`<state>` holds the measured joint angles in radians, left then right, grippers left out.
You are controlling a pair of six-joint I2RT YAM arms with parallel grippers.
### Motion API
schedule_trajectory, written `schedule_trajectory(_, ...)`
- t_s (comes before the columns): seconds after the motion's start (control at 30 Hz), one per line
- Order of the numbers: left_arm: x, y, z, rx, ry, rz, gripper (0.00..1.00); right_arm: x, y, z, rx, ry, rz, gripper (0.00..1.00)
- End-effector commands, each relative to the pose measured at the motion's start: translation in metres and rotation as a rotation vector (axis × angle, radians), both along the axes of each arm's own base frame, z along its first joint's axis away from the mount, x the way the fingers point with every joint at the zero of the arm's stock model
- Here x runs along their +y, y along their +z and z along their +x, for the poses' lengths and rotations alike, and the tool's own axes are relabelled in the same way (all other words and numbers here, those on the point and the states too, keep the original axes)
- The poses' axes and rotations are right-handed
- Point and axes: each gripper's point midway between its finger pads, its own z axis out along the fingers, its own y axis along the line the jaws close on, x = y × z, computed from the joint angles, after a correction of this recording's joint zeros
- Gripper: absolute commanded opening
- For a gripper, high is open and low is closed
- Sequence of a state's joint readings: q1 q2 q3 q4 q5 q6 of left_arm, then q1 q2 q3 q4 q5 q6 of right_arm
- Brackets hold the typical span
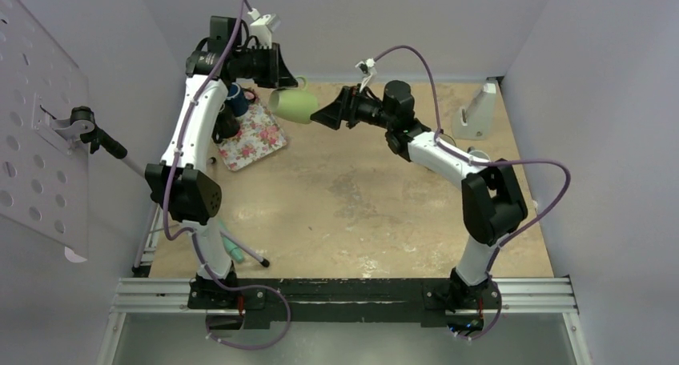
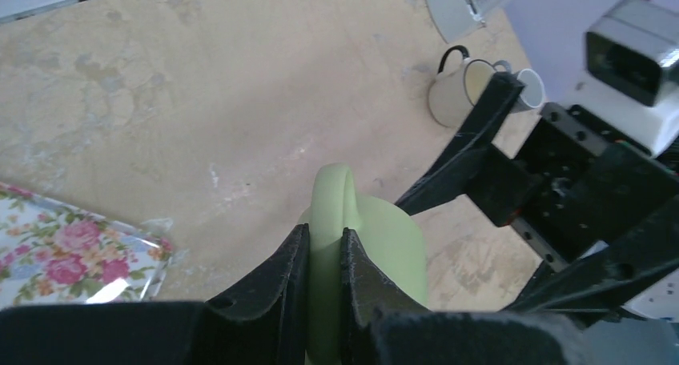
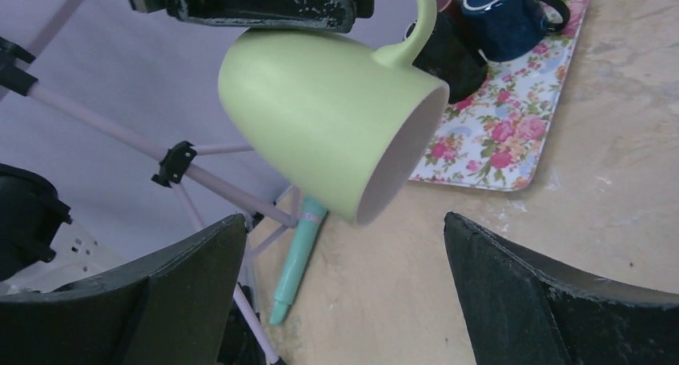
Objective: Turn the mug right side up
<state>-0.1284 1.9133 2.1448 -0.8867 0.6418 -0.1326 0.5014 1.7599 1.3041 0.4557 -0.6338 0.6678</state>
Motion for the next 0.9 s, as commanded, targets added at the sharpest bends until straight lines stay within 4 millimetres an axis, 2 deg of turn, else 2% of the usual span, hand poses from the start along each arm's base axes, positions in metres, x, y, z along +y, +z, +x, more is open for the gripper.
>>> schedule_trajectory(0.0, -0.025, 0.055, -0.021, -0.050, -0.065, -0.171, 0.00, 0.016, 0.054, -0.011, -0.071, 0.126, 0.170, 0.97)
schedule_trajectory(0.17, -0.041, 0.055, -0.026, -0.033, -0.104, -0.209, 0.00, 0.025, 0.062, -0.020, -0.067, 0.219, 0.238, 0.94)
schedule_trajectory(0.23, -0.047, 0.052, -0.028, -0.024, -0.119, -0.214, 0.00, 0.025, 0.071, -0.025, -0.095, 0.247, 0.261, 0.85)
schedule_trajectory(0.33, -0.052, 0.043, -0.029, -0.010, -0.129, -0.207, 0.00, 0.021, 0.088, -0.033, -0.144, 0.268, 0.299, 0.60)
schedule_trajectory(0.4, -0.052, 0.039, -0.029, -0.005, -0.133, -0.202, 0.00, 0.019, 0.094, -0.038, -0.170, 0.272, 0.292, 0.21)
schedule_trajectory(0.43, -0.051, 0.036, -0.029, -0.008, -0.135, -0.189, 0.00, 0.017, 0.093, -0.037, -0.177, 0.254, 0.273, 0.06)
schedule_trajectory(0.47, -0.049, 0.034, -0.028, -0.021, -0.137, -0.167, 0.08, 0.014, 0.090, -0.032, -0.183, 0.216, 0.244, 0.00)
schedule_trajectory(0.5, -0.046, 0.033, -0.028, -0.034, -0.132, -0.143, 0.30, 0.010, 0.083, -0.026, -0.175, 0.166, 0.194, 0.00)
schedule_trajectory(0.57, -0.035, 0.030, -0.024, -0.069, -0.112, -0.078, 0.79, -0.003, 0.066, -0.006, -0.162, 0.018, 0.059, 0.00)
schedule_trajectory(0.6, -0.028, 0.030, -0.022, -0.091, -0.094, -0.040, 0.97, -0.011, 0.054, 0.003, -0.141, -0.059, -0.029, 0.00)
schedule_trajectory(0.63, -0.019, 0.029, -0.019, -0.106, -0.068, 0.001, 1.00, -0.025, 0.038, 0.014, -0.124, -0.150, -0.134, 0.00)
schedule_trajectory(0.7, 0.002, 0.025, -0.009, -0.141, 0.007, 0.101, 1.00, -0.057, 0.002, 0.025, -0.057, -0.291, -0.357, 0.00)
schedule_trajectory(0.77, 0.023, 0.019, -0.001, -0.174, 0.065, 0.208, 1.00, -0.089, -0.018, 0.030, -0.037, -0.399, -0.540, 0.00)
schedule_trajectory(0.87, 0.046, 0.011, 0.005, -0.193, 0.109, 0.334, 1.00, -0.130, -0.040, 0.025, -0.005, -0.487, -0.764, 0.00)
